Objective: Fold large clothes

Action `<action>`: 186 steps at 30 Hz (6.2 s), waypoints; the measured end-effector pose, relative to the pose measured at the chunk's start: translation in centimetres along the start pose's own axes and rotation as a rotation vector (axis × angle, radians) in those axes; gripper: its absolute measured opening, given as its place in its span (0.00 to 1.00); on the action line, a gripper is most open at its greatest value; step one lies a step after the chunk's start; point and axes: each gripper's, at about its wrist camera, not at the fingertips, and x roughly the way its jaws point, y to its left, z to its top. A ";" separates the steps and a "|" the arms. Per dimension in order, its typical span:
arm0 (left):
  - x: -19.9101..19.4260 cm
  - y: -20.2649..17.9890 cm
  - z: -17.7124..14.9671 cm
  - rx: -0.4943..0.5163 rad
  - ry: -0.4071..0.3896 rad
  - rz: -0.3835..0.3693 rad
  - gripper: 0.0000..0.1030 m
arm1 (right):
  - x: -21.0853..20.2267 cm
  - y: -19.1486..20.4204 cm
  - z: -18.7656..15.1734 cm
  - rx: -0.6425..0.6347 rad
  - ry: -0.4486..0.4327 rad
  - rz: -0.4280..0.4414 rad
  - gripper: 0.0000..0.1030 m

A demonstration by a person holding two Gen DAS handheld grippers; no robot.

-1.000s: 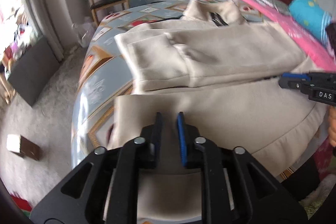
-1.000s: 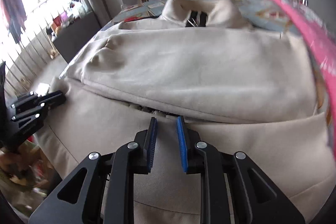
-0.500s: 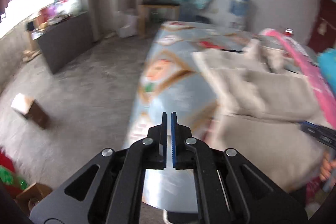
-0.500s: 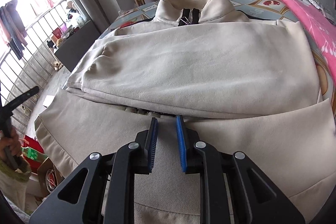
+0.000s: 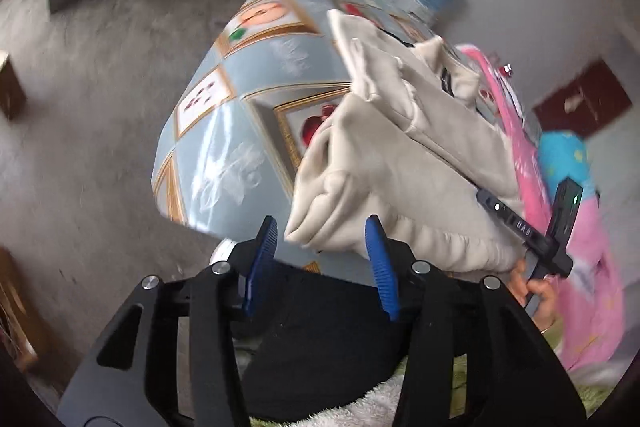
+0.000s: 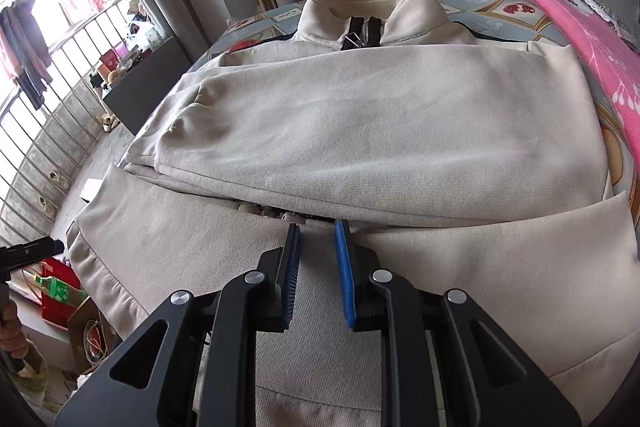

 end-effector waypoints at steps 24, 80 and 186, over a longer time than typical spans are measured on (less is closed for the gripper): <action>-0.2 -1.9 1.8 0.475 -0.096 0.608 0.45 | 0.0 -0.1 0.1 -0.003 0.000 0.007 0.17; 7.0 -9.8 2.1 0.479 0.001 0.124 0.46 | -11.7 -8.6 -5.1 0.146 -0.030 -0.312 0.27; 27.5 -26.3 21.0 0.892 0.270 0.215 0.72 | 7.3 -8.6 20.1 -0.140 0.378 -0.142 0.34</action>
